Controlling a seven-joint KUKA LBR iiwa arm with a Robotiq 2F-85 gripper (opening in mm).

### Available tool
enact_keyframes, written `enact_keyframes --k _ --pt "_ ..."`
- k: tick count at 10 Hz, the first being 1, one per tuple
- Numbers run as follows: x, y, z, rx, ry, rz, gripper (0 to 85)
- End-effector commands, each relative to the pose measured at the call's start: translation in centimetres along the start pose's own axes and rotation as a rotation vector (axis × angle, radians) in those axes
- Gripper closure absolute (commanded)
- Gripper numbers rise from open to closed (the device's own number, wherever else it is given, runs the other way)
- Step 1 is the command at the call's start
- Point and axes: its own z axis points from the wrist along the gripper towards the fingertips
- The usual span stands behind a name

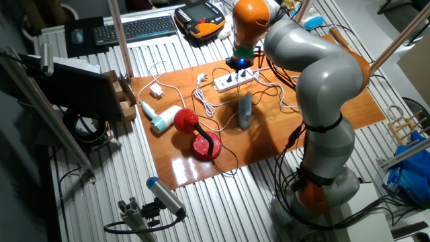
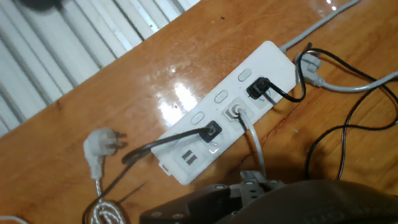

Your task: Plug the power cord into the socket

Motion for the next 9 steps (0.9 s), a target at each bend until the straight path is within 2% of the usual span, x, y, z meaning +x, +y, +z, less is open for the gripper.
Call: enact_keyframes --k 1,4,7,9 --pt "-0.01 -0.02 -0.02 -0.047 -0.012 -0.463 85.0" --pt "-0.01 -0.02 -0.02 -0.045 -0.021 -0.464 85.0" --pt "-0.01 -0.02 -0.02 -0.078 0.006 -0.433 85.0" --pt "-0.01 -0.02 -0.02 -0.089 0.019 -0.438 85.0"
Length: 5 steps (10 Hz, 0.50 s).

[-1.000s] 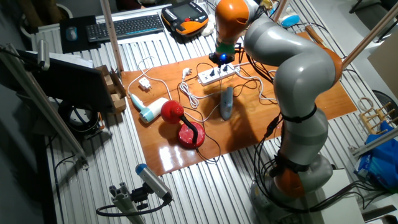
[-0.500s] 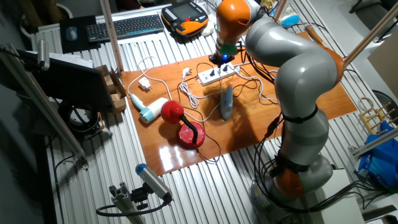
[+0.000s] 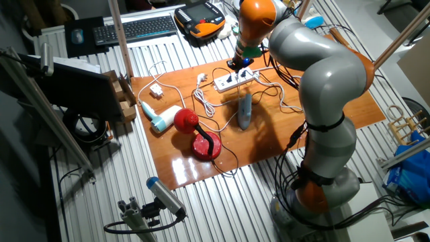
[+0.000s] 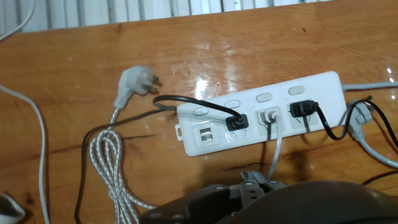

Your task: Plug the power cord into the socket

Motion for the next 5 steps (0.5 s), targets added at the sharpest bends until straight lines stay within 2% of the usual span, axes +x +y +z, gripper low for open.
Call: enact_keyframes --k 1,3,5 --pt "0.0 -0.01 -0.01 -0.008 0.004 -0.124 85.0" --pt "0.0 -0.01 -0.01 -0.009 0.004 -0.109 85.0" --pt "0.0 -0.01 -0.01 -0.026 0.007 -0.023 85.0"
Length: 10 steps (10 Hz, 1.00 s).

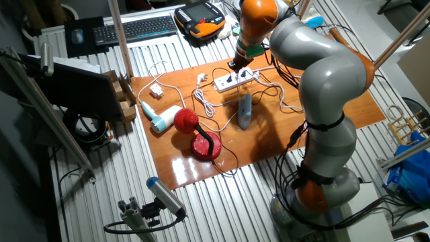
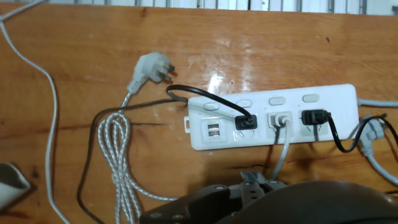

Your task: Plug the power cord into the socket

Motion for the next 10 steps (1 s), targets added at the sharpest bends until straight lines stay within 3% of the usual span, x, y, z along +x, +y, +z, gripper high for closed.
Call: enact_keyframes --k 1,3,4,5,6,7,8,10 --pt "0.0 0.04 0.0 0.012 -0.005 0.047 85.0" --pt "0.0 0.04 0.0 0.043 -0.024 0.083 85.0" --pt "0.0 0.04 0.0 0.06 -0.017 0.087 85.0" --pt "0.0 0.04 0.0 0.062 0.011 0.074 85.0" --pt "0.0 0.04 0.0 0.044 0.033 0.064 85.0" --pt "0.0 0.04 0.0 0.05 0.04 0.032 85.0" --pt "0.0 0.04 0.0 0.022 0.061 0.014 85.0" --pt "0.6 -0.18 -0.37 0.004 0.067 -0.044 85.0"
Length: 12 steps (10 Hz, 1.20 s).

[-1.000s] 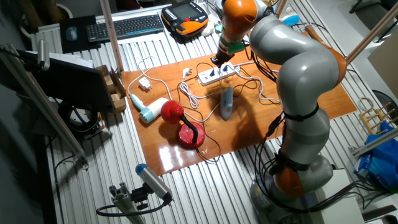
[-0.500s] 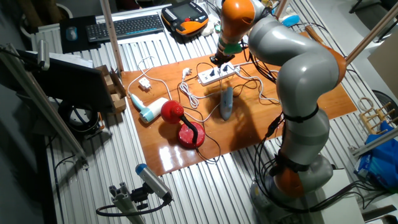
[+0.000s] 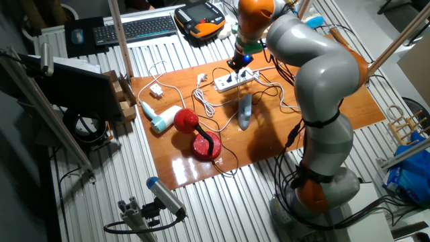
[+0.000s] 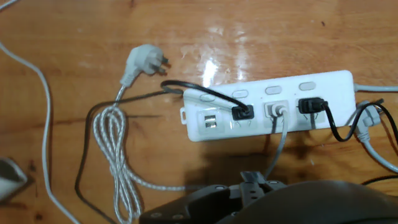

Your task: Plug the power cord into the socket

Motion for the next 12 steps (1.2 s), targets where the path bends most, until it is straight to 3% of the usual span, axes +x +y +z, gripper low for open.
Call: enact_keyframes --k 1,3,7,9,12 --pt "0.7 -0.2 -0.2 -0.005 -0.006 -0.015 85.0" --pt "2.0 -0.1 -0.9 0.011 -0.028 -0.013 85.0" --pt "4.4 0.3 -3.1 0.055 -0.034 -0.029 85.0" --pt "5.1 0.4 -3.1 0.075 -0.047 -0.041 85.0" --pt "5.8 0.6 -1.9 0.069 -0.062 -0.047 85.0"
